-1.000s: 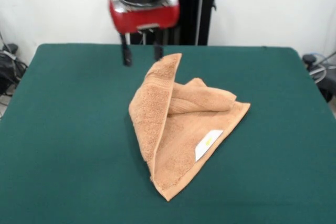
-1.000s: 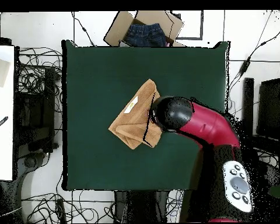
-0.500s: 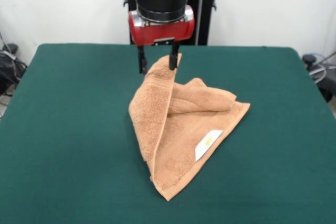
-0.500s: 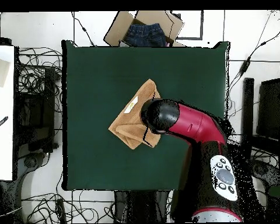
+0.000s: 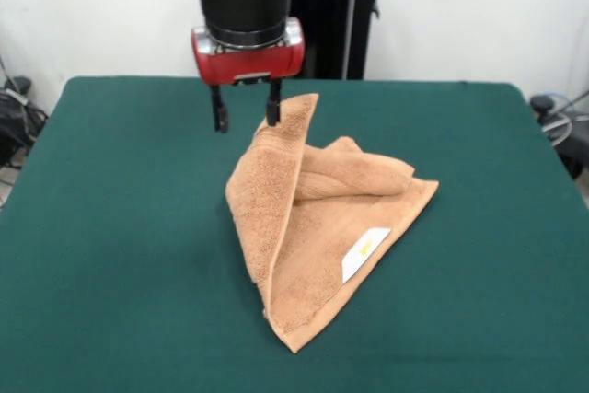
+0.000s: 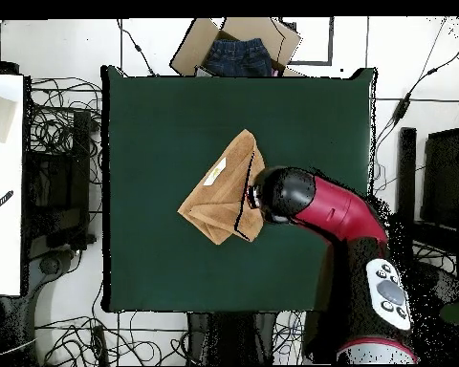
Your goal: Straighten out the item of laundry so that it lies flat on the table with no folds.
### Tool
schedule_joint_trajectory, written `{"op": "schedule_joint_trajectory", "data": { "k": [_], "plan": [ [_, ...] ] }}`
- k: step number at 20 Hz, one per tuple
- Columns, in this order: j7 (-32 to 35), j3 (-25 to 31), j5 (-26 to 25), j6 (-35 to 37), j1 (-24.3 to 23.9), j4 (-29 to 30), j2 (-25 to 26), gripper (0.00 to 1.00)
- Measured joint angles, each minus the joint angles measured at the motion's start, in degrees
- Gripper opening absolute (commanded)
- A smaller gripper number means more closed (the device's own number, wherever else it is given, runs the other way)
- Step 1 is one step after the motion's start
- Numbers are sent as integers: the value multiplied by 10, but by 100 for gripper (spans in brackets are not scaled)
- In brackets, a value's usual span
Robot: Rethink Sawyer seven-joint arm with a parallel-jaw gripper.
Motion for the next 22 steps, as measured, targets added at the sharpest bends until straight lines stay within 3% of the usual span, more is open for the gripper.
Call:
{"op": "schedule_joint_trajectory", "data": {
  "k": [8,22],
  "plan": [
    [0,0,0,0,-3,0,24,100],
    [0,0,0,0,36,1,38,100]
  ]
}}
